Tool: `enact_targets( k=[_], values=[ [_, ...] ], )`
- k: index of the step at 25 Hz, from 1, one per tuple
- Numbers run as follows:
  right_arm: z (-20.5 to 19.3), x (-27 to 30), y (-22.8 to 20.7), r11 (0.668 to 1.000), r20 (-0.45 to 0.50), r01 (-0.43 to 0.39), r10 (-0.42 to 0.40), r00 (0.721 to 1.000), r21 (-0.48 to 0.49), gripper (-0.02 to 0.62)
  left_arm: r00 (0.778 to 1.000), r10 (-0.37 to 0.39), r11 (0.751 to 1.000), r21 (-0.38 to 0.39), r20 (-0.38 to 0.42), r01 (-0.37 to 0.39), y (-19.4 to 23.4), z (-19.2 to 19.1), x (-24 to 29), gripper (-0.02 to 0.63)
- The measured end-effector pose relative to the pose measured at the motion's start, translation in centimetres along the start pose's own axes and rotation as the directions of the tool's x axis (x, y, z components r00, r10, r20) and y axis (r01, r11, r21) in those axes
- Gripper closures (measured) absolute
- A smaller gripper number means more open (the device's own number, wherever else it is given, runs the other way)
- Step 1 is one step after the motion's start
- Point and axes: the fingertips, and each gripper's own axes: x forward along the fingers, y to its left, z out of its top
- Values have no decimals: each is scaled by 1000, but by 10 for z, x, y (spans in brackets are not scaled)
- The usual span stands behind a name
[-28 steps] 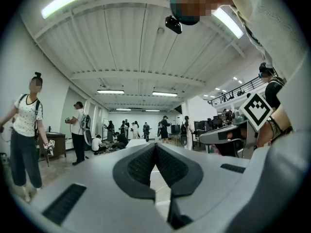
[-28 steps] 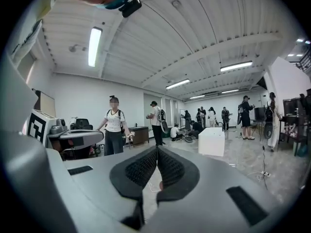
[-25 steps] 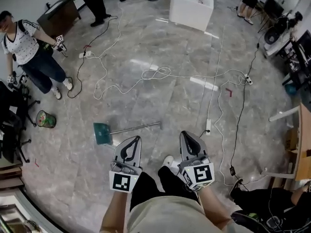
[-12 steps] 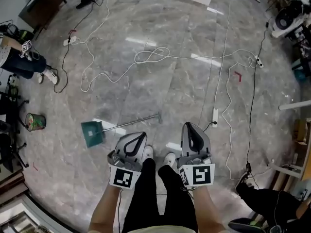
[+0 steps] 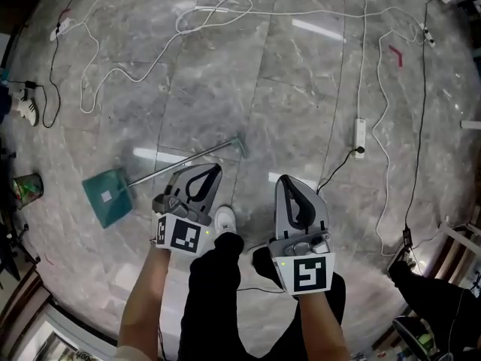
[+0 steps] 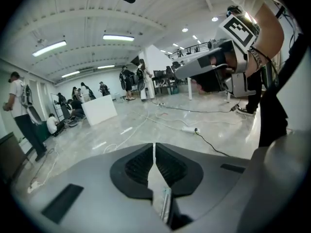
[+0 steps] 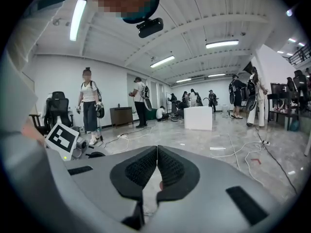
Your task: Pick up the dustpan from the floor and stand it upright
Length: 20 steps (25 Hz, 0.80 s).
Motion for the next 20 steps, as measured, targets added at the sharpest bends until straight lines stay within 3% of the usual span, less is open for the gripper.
enact_targets(
  k=[4,7,9,11,14,17,20],
  values=[
    [-110,45,-18,998,-25,-54,53,998,-34,577,989,-121,992,32,-90,124,-21,-101,81,594],
    [-178,80,-27,995,-14,-90,89,996,-52,577,956,-214,972,56,-199,229,-33,-174,131,592],
    [-214,102,-30,992,8,-110,110,994,-55,577,920,-272,952,62,-282,300,-39,-220,159,579],
    [-245,122,-32,990,29,-124,126,992,-61,577,875,-316,932,50,-368,358,-45,-264,182,523],
    [-283,143,-37,992,55,-111,115,992,-67,577,801,-347,901,64,-489,429,-57,-324,212,518],
    [-304,154,-47,997,84,-55,59,995,-56,577,740,-363,876,63,-567,478,-65,-363,233,518],
    [-313,157,-48,1000,94,-29,29,995,-10,577,697,-362,874,35,-619,484,-67,-385,246,518]
  ],
)
